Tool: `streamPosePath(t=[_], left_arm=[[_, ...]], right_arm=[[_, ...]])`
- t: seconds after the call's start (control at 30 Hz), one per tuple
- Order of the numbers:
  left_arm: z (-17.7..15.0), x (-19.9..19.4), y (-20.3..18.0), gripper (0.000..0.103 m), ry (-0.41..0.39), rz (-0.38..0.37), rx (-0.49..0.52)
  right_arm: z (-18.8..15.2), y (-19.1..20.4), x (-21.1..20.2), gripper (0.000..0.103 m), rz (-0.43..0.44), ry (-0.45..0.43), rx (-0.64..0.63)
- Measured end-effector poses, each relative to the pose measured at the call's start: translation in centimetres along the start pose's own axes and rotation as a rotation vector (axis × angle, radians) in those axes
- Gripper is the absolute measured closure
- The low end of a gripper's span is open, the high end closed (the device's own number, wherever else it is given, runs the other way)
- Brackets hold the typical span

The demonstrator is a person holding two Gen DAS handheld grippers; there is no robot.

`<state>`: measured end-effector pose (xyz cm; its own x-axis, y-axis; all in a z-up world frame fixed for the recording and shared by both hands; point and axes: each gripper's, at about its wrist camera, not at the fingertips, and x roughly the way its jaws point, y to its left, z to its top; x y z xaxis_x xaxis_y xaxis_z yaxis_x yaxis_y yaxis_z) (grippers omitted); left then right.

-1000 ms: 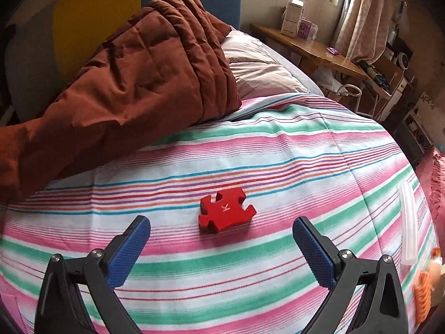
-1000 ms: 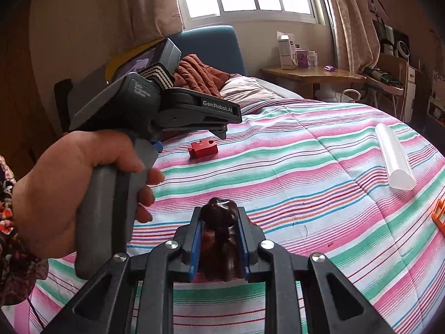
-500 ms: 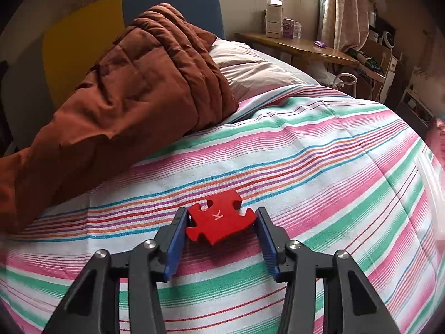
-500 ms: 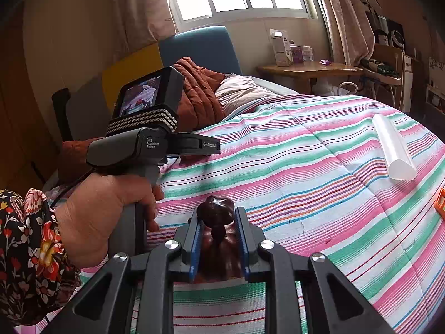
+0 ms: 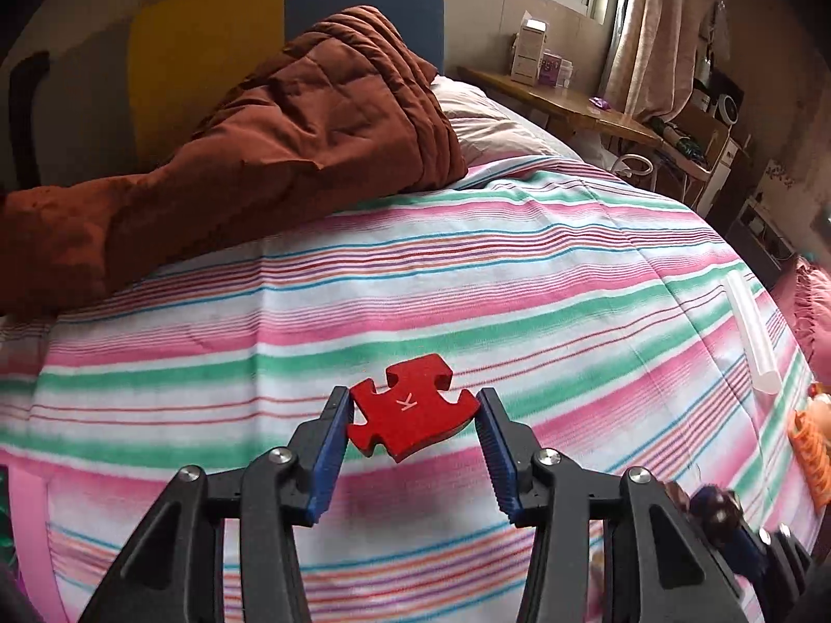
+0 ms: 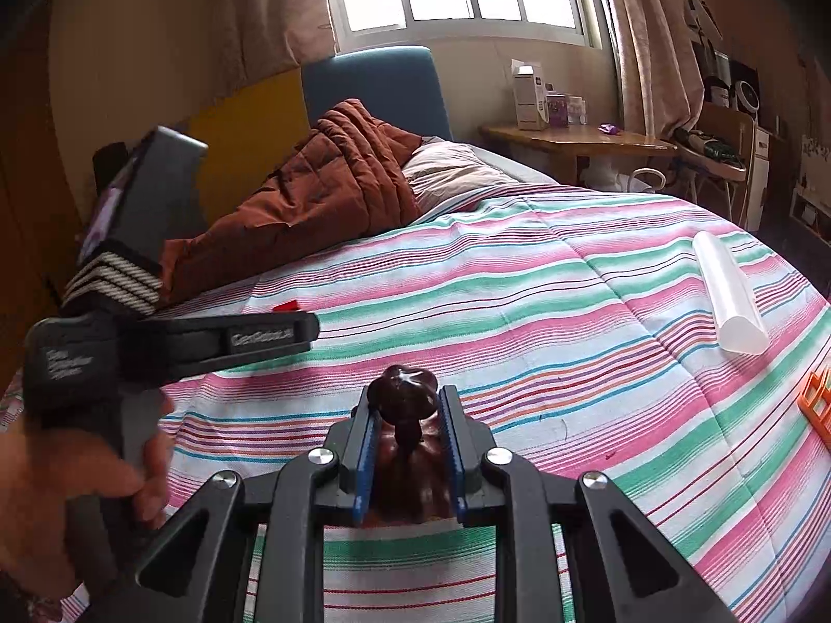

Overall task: Organize rigid objects
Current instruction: 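Grasp the red puzzle piece with the left tool while the right tool holds the hedgehog, then carry the red puzzle piece into the tray and open the left tool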

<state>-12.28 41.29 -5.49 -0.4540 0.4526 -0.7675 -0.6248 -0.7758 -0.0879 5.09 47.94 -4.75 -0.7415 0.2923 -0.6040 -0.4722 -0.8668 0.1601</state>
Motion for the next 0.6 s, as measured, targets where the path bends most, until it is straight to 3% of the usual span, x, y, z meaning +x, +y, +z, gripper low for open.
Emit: streamPosePath(t=[0.33, 0.6], left_arm=[[-7.1, -8.6, 1.9, 0.054, -0.036, -0.09, -0.056], [-12.2, -15.5, 5.7, 0.054, -0.082, -0.114, -0.116]], right_arm=[[0.0, 1.3, 0.2, 0.081, -0.055, 0.009, -0.069], [-0.2, 2.7, 0.5, 0.081, -0.111, 0.011, -0.137]])
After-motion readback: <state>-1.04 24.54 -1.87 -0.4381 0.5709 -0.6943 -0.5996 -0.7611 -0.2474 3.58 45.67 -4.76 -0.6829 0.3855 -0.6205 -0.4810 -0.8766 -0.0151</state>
